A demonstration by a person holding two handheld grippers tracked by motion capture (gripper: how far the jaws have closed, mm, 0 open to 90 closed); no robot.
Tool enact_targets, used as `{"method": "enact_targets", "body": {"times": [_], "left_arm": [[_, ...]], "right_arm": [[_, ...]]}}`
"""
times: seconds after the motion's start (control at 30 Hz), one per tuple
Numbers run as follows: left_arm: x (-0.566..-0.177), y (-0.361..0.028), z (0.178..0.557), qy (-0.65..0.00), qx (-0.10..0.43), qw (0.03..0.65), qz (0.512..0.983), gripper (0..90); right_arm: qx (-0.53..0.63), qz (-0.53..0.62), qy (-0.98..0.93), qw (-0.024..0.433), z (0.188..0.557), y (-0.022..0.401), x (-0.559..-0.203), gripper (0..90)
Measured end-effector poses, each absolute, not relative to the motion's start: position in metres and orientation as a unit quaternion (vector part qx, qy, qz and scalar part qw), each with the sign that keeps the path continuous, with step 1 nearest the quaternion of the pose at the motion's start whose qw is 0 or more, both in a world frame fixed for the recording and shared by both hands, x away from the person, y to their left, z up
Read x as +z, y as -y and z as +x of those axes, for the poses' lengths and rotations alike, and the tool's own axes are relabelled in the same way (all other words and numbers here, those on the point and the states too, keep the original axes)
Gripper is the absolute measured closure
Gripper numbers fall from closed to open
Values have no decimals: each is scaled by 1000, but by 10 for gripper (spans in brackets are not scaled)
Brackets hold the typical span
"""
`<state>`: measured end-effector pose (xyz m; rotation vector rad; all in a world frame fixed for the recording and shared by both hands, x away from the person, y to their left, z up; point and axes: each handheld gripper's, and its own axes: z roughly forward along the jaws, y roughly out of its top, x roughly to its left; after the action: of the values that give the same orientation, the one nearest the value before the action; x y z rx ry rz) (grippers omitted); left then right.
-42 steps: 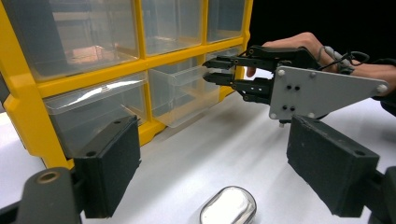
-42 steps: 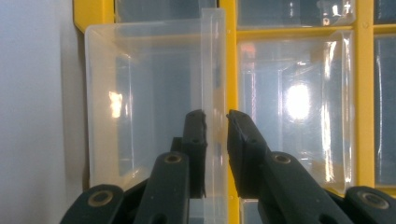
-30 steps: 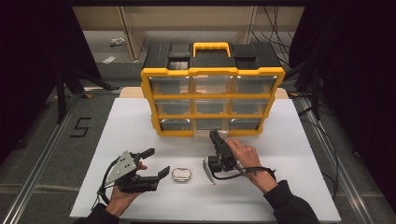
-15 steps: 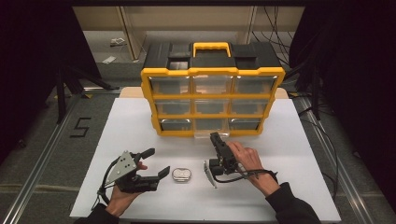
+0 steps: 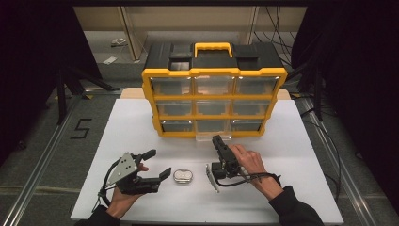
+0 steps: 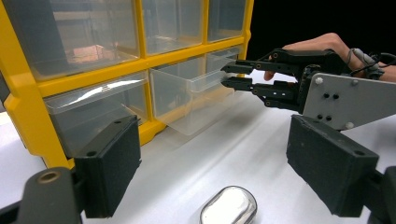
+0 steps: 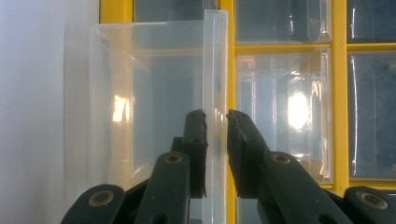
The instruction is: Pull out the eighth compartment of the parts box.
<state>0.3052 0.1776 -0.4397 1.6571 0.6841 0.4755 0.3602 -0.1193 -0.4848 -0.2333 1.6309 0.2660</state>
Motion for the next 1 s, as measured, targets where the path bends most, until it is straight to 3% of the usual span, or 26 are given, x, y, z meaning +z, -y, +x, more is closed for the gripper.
{"method": "enact_targets", "body": {"times": [1.0], "left_arm": [[-439, -177, 305, -294, 206, 600, 715, 175]], "right_arm": [[122, -118, -723, 669, 344, 122, -482, 788]]}}
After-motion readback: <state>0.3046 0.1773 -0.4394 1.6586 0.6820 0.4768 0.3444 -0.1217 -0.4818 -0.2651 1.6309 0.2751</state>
